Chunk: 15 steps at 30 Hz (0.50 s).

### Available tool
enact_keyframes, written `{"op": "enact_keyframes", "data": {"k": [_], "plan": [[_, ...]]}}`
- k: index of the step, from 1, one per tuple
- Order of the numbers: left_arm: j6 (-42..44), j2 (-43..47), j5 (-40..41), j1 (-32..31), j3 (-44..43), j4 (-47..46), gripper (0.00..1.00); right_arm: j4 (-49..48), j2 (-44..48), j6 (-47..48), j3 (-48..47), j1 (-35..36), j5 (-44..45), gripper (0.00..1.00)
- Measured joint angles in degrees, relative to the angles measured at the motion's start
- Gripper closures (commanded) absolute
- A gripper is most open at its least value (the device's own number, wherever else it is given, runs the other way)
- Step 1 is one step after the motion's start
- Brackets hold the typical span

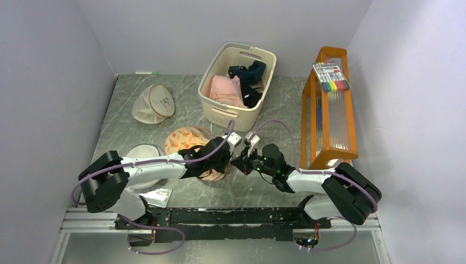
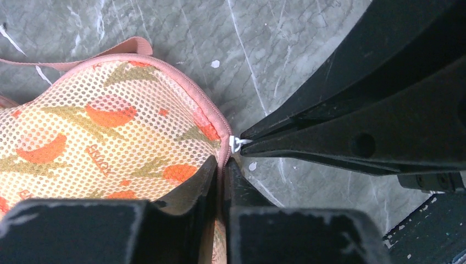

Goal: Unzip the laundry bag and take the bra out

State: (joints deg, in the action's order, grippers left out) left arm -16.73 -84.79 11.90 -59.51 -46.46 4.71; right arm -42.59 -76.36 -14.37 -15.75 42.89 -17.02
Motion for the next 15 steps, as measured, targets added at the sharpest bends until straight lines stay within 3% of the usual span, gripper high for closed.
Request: {"op": "enact_keyframes", "data": {"k": [2,15], "plan": [[0.0,0.3,-0.1,-0.1,0.1,0.0,0.93,0.4,0.3,-0.2,0.0,0.2,1.4,1.00],[1.8,2.4,-2.3,-4.2,3.4,-2.2,0.93,7.8,-0.7,-3.4,-2.9,-2.0,11.4,1.00]]}}
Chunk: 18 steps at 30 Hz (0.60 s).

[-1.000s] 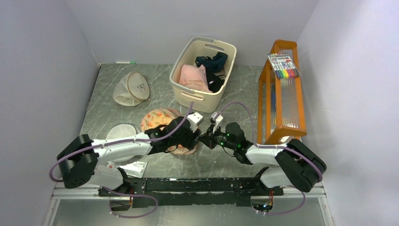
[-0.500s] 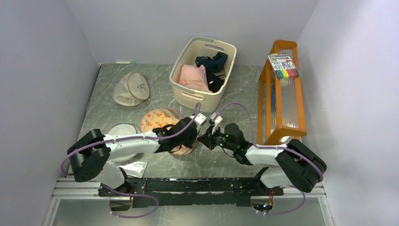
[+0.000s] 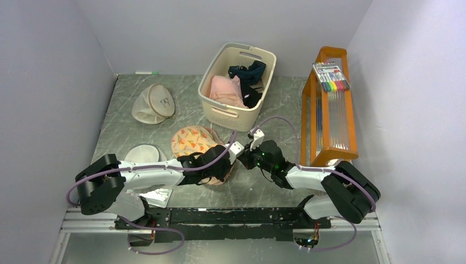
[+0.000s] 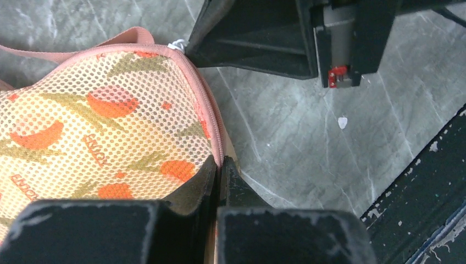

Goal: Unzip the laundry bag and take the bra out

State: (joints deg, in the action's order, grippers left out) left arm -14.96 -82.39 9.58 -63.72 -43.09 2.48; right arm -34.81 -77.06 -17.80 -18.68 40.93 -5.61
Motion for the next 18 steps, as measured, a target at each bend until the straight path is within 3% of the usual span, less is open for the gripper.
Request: {"op": "enact_keyframes", "data": {"k": [8,11,16,18], "plan": [[-5.7,-2.3,2.5,-0.1,2.2,-0.7,0.91,2.9,1.9,-0.2,0.2,-0.3,-3.2,1.00],[-9.2,-0.5,3.9,0.2,4.8,-0.6,0.80,3.2,3.1,0.0,0.6,0.6,-5.9,1.00],[-11.6,8.8,4.5,0.3,9.2,2.5,0.48,2.8,3.2,0.6,0.6,4.7,-7.7,1.00],[-11.6,11.9,4.4,0.2,9.3,3.8,0.43,1.7,3.0,0.7,0.6,6.6,-8.1,1.00]]}}
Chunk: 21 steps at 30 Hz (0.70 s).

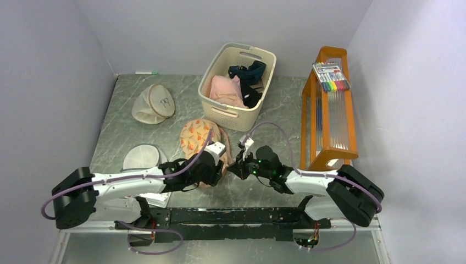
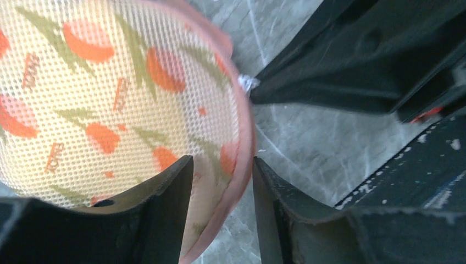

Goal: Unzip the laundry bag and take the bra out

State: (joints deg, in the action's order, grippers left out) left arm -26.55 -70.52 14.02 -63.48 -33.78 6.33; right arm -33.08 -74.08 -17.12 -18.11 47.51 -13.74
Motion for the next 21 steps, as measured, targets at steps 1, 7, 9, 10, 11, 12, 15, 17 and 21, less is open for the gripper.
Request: {"op": "enact_keyframes", "data": {"k": [1,7,9,10,11,12,15,17,21], "plan": [[0.2,1.0,-0.1,0.0,0.0,0.0,0.40,-0.6,-0.1,-0.1,0.0,0.7,-0.3,1.00],[1.2,1.8,-1.1,-0.1,-0.6,-0.5,0.45,-3.8,-2.1,-0.7,-0.1,2.1,-1.6,1.00],[1.3,-0.1,-1.1,-0.1,-1.2,-0.4,0.51,-4.3,-2.5,-1.0,-0.2,2.1,-1.9,1.00],[1.3,-1.1,-1.0,-0.1,-1.5,-0.4,0.54,-4.5,-2.5,-1.1,-0.2,2.1,-2.0,1.00],[1.3,-2.1,-0.9,-0.1,-1.8,-0.3,0.57,-4.9,-2.5,-1.2,-0.2,2.1,-2.1,1.00],[1.5,-3.1,-0.7,-0.1,-2.1,-0.2,0.61,-5.2,-2.5,-1.2,-0.2,2.1,-2.2,1.00],[1.7,-4.5,0.0,-0.1,-2.6,-0.1,0.77,-5.5,-2.6,-1.3,-0.2,2.1,-2.4,1.00],[1.9,-4.7,0.4,-0.1,-3.0,0.0,0.87,-5.4,-2.7,-1.3,-0.2,2.1,-2.2,1.00],[2.4,-4.8,0.7,-0.1,-3.3,0.0,0.93,-4.7,-2.7,-1.3,-0.6,2.1,-0.4,1.00]]}}
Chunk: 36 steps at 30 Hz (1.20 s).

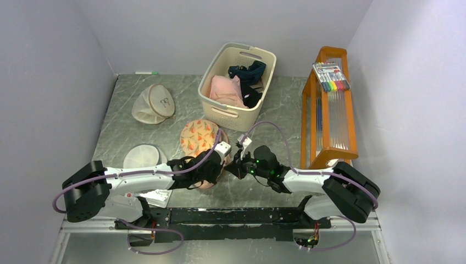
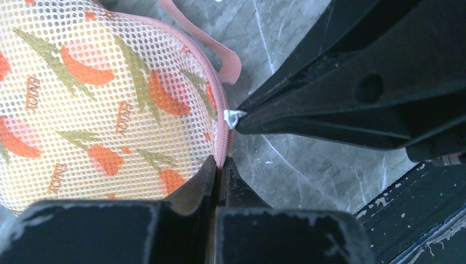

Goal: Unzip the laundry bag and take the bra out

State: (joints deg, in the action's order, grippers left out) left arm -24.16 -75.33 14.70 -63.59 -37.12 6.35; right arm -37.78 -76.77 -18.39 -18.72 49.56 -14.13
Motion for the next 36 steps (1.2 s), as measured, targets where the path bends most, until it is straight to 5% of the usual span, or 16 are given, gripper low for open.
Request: {"op": "enact_keyframes", "data": {"k": [15,22,28,36], "plan": [[-0.2,2.1,-3.5,-3.0,4.1,-2.8,0.93,5.7,-4.2,-1.6,-2.2,-9.8,-2.7,1.00],[-5.9,0.8,2.1,-3.2,3.7,1.0,0.54,5.4,-0.4,-1.7,0.5,-7.7,-4.5,1.00],[-5.9,2.8,1.9,-3.2,3.5,2.9,0.35,1.6,-0.3,-2.8,1.4,-3.7,-4.3,1.00],[-3.3,9.2,0.7,-3.6,3.7,0.8,0.33,-1.9,-2.3,-4.5,1.5,-3.2,-4.8,1.00]]}}
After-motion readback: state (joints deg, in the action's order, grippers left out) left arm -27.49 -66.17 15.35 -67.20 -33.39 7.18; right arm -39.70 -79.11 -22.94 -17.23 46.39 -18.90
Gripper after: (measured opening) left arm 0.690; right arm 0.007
